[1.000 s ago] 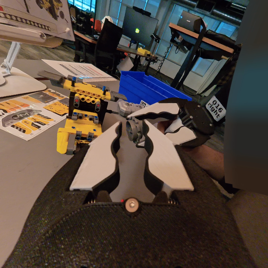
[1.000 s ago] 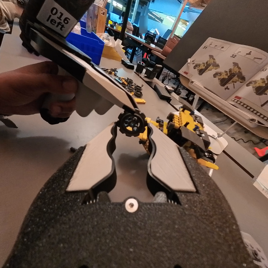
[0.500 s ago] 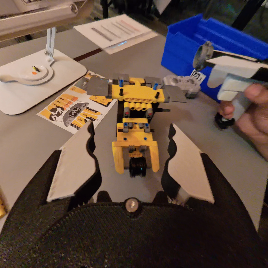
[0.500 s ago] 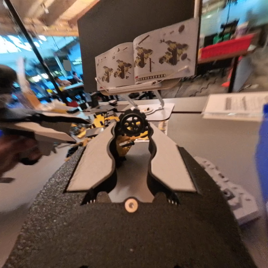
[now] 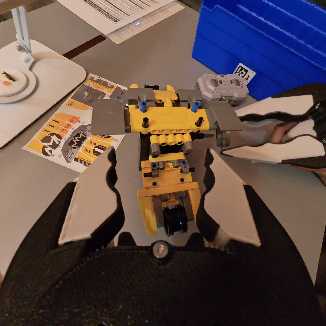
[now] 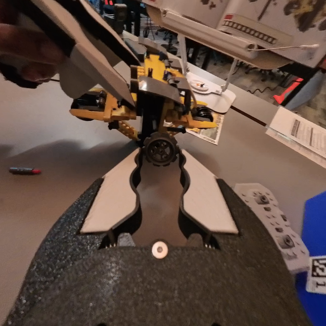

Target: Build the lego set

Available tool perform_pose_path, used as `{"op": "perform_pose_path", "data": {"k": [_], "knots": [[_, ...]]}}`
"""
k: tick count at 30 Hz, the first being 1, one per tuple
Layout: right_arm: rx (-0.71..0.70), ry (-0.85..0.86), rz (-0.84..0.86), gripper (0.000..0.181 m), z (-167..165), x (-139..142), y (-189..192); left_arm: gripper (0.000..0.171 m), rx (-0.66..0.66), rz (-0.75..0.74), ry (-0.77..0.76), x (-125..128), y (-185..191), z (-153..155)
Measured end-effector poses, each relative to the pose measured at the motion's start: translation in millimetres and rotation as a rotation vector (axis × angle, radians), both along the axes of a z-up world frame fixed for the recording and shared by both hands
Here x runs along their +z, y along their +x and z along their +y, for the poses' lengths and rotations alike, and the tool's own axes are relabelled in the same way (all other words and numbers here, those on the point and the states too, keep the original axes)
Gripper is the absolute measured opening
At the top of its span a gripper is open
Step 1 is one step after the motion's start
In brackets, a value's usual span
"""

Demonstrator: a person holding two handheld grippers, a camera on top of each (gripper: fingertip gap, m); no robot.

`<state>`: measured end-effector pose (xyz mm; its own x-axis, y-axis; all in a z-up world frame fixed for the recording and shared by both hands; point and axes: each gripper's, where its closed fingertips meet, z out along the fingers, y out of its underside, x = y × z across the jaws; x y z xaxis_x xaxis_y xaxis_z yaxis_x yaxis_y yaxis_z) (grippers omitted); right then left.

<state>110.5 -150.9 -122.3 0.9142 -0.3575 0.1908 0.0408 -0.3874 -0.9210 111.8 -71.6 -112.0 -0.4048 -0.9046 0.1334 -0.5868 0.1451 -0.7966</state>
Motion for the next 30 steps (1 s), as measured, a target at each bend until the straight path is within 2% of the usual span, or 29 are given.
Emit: {"op": "perform_pose_path", "data": {"k": [5,8,11,17,21,27,30], "knots": [[0.095,0.044,-0.133,0.04,9,10,-6,0.093,-0.058,-0.001,-0.002,-3,2,-6],[0.113,-0.004,-0.173,0.04,14,3,-7,0.084,-0.087,-0.015,0.019,-4,2,-8],[0.118,-0.007,-0.235,0.041,18,5,-8,0.082,-0.104,0.008,0.038,-12,3,-11],[0.123,0.031,-0.237,0.041,17,10,-7,0.079,-0.119,0.041,0.008,-18,5,-18],[0.13,0.079,-0.237,0.041,12,17,-3,0.064,-0.107,0.032,0.016,-18,8,-15],[0.226,0.016,-0.503,0.041,3,14,0,0.065,-0.109,0.036,0.0,-19,7,-15],[0.272,0.039,-0.552,0.04,8,15,-9,0.065,-0.114,0.041,-0.003,-19,7,-15]]}}
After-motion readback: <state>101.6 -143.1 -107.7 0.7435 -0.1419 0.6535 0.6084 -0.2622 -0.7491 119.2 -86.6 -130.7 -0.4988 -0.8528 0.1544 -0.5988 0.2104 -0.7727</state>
